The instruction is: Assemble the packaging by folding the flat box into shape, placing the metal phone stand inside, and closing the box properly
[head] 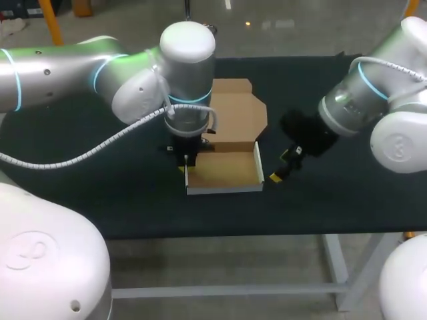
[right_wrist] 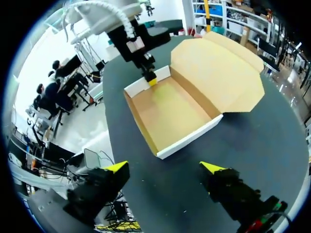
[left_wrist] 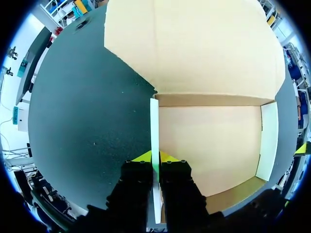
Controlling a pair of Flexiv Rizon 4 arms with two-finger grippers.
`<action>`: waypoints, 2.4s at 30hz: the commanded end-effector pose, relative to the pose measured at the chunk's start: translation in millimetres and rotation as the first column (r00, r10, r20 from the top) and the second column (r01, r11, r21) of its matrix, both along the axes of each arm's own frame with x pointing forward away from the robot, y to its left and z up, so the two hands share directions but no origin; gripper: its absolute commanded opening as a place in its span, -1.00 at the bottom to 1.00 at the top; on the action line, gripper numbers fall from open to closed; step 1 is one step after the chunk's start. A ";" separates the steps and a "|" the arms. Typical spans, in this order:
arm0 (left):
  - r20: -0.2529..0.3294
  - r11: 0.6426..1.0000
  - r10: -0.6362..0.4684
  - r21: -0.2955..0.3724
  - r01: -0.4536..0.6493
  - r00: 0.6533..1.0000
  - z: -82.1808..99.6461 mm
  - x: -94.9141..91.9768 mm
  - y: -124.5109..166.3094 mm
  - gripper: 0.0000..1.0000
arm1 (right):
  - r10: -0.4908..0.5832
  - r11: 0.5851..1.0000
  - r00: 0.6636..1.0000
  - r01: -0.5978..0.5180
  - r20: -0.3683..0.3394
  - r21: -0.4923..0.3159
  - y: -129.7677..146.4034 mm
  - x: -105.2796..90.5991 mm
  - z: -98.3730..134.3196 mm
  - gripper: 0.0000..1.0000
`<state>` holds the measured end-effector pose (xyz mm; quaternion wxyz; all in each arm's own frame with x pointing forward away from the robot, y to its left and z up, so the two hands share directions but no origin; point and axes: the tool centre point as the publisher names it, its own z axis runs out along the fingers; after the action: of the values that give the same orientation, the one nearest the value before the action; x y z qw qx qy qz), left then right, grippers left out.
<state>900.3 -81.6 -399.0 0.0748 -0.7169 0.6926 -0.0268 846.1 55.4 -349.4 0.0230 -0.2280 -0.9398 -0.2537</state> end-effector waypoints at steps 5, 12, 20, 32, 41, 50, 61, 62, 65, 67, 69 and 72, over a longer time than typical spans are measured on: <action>-0.015 1.000 -0.014 -0.017 0.014 1.000 0.5 4.1 11.1 -1.00 | 0.103 0.989 0.994 -0.106 0.029 0.100 -34.1 -25.6 15.8 1.00; -0.007 1.000 -0.011 0.021 0.011 1.000 -2.7 8.3 18.8 -1.00 | 0.177 0.975 0.982 -0.184 0.067 0.123 -46.6 -34.8 20.8 1.00; 0.023 0.991 -0.022 0.130 0.019 0.999 -8.8 10.6 25.0 -1.00 | 0.215 0.968 0.974 -0.223 0.074 0.113 -45.7 -35.7 21.0 1.00; 0.071 0.967 -0.077 0.249 0.057 0.994 -13.0 13.5 31.3 -1.00 | 0.232 0.966 0.970 -0.238 0.073 0.096 -40.4 -36.7 20.7 1.00; 0.087 0.972 -0.091 0.227 0.069 0.992 -14.1 12.8 32.9 -1.00 | 0.233 0.966 0.970 -0.239 0.068 0.095 -37.6 -36.8 21.2 1.00; 0.083 0.993 -0.106 0.057 0.102 0.991 -6.2 6.1 30.6 -1.00 | 0.233 0.966 0.971 -0.238 0.058 0.103 -35.0 -35.0 20.0 1.00; 0.097 0.988 -0.128 -0.075 0.136 0.987 0.3 -0.9 26.6 1.00 | 0.232 0.965 0.972 -0.236 0.042 0.114 -34.4 -31.0 16.6 1.00; 0.107 0.986 -0.132 -0.089 0.142 0.985 2.1 -2.1 25.8 1.00 | 0.232 0.965 0.972 -0.235 0.041 0.115 -34.4 -30.9 16.5 1.00; 0.126 0.974 -0.154 -0.146 0.172 0.980 9.4 -6.6 23.0 1.00 | 0.230 0.965 0.972 -0.233 0.039 0.117 -35.0 -30.5 16.3 1.00; 0.137 0.964 -0.169 -0.181 0.192 0.976 14.7 -9.5 21.3 1.00 | 0.228 0.966 0.973 -0.231 0.038 0.119 -35.6 -30.2 16.2 1.00; 0.151 0.953 -0.187 -0.212 0.216 0.971 21.0 -12.8 19.9 1.00 | 0.225 0.966 0.974 -0.227 0.038 0.121 -36.0 -30.1 16.0 1.00; 0.169 0.928 -0.215 -0.272 0.255 0.962 31.7 -18.9 18.3 1.00 | 0.219 0.967 0.975 -0.221 0.034 0.125 -37.1 -29.1 15.1 1.00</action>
<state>893.5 -75.4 -377.0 0.0497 -0.6418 0.7530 -0.1367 815.9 21.0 -335.0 0.0524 -0.1196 -0.9422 -0.3086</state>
